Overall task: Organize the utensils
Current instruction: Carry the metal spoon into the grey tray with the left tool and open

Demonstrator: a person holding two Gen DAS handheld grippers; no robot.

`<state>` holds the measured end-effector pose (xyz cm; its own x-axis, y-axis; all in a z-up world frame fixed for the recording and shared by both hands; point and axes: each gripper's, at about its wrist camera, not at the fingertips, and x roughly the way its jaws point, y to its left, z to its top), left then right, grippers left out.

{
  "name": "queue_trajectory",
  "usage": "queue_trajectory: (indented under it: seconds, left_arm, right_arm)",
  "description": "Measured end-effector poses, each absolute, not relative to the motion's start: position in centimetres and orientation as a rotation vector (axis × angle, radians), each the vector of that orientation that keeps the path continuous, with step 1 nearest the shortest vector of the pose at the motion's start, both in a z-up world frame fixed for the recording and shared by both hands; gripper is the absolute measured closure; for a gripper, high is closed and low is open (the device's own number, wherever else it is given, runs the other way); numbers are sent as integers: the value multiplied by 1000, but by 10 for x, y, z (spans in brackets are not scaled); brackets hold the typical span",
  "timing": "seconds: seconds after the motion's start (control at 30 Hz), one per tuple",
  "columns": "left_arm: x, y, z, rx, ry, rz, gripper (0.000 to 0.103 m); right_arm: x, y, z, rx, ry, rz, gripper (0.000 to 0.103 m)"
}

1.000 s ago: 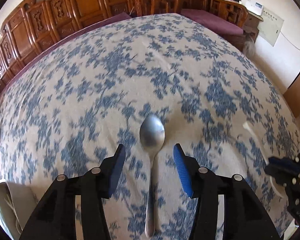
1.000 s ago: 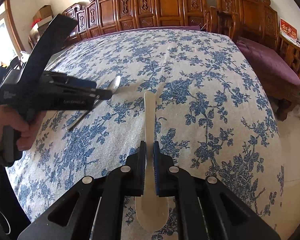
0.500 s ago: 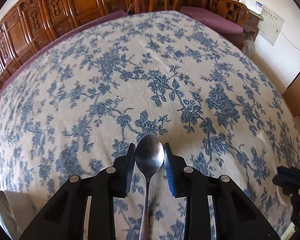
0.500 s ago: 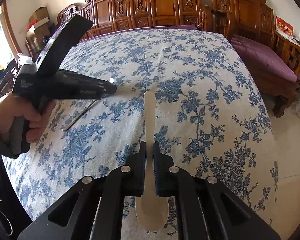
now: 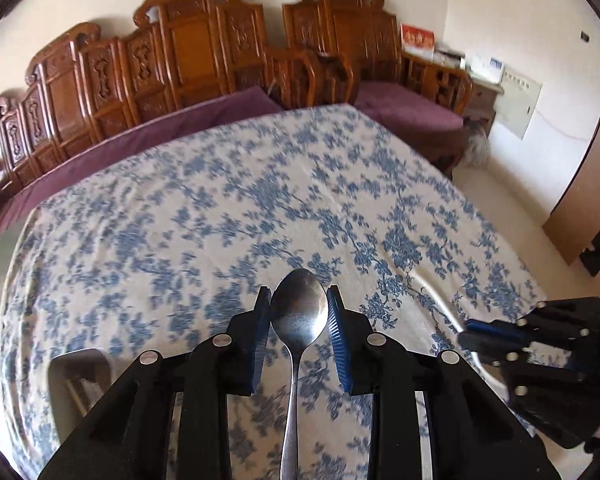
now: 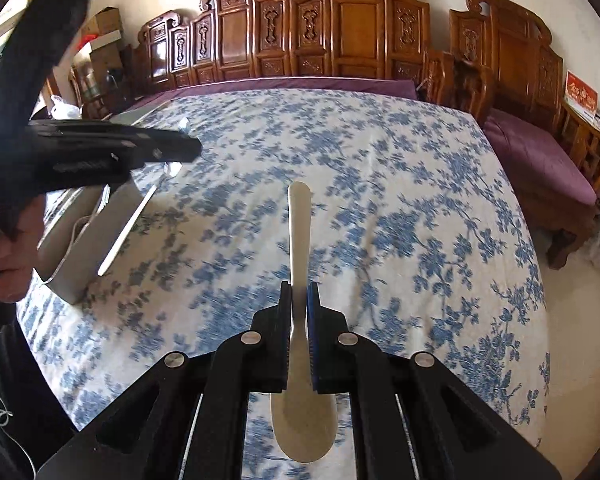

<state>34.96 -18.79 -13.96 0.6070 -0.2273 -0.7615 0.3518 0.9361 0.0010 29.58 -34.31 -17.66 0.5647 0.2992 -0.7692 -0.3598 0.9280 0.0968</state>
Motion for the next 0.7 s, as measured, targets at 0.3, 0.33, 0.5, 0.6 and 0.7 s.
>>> queue_trajectory:
  seconds: [0.3,0.33,0.5,0.6,0.7]
  left_arm:
    - [329,-126,-108,105,805,-290,77]
    - [328,-119,-106,102,801,-283,77]
    - [322,-89,-102,80,791,-250,77]
    - [321,-69,-105,69,796,-232,77]
    - [322,-46,-112,47,812,-215,77]
  right_arm:
    - [289,-292,-162,-98,864,434,94]
    - [289,-286,-160,-100,862,441,94]
    - [288,-260,-157,-110,856,473,94]
    - [287,-244,-156,-113,855,493,94]
    - [286,-227,-157,-122,856,515,94]
